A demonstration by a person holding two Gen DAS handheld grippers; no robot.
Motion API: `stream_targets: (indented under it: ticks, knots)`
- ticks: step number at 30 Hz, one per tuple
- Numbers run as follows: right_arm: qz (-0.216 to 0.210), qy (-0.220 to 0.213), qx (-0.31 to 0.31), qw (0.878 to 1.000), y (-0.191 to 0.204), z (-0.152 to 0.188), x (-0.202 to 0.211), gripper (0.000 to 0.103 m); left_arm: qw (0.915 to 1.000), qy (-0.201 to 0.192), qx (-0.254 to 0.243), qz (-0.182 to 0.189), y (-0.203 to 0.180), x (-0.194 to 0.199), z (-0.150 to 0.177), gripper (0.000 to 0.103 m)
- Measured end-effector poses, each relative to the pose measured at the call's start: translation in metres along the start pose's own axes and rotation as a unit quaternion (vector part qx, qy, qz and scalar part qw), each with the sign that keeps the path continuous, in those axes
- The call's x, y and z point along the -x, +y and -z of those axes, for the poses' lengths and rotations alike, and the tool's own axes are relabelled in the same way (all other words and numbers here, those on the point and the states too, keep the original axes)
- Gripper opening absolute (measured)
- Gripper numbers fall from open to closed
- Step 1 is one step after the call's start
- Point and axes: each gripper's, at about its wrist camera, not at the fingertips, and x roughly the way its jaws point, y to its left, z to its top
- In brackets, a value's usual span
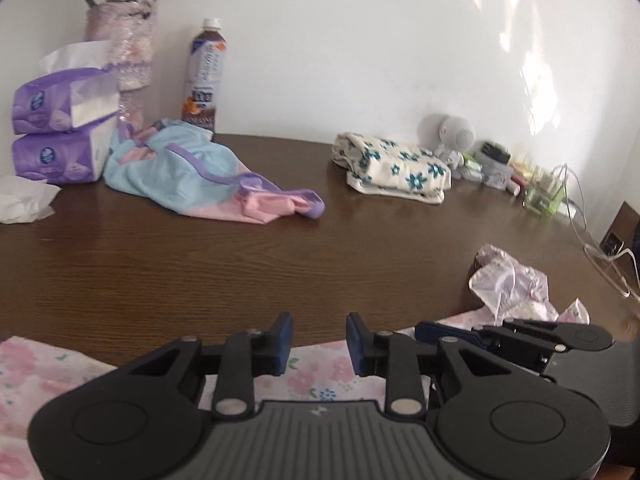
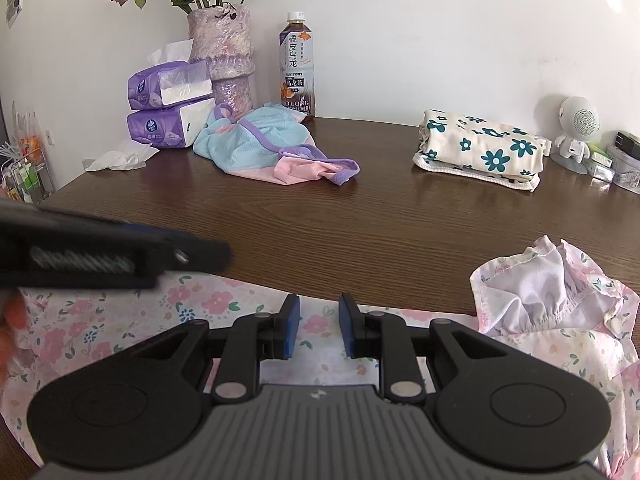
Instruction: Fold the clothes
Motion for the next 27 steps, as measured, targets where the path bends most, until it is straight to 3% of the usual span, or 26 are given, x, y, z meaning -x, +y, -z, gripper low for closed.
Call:
stream_targets:
  ticks: [7,14,21,27]
  knots:
    - [0.001,0.0,0.006,1.0,0.0,0.0,0.0,0.022,0.9998,0.012,-0.01,-0.012,0.002,-0.012,0.011,0.006]
    - [0.001,0.0,0.007,1.0,0.0,0.001,0.0,0.022,0.999,-0.005,-0.003,-0.044,0.031,0.003,0.018,0.004]
    - [0.002,0.0,0.008,1.0,0.001,0.001,0.0,0.022,0.9956,-0.003,-0.044,-0.083,0.059,0.023,0.024,0.004]
    - [-0.001,0.001,0.012,1.0,0.002,0.001,0.001,0.022,0.9968,0.002,-0.054,-0.059,0.078,0.038,0.029,0.003]
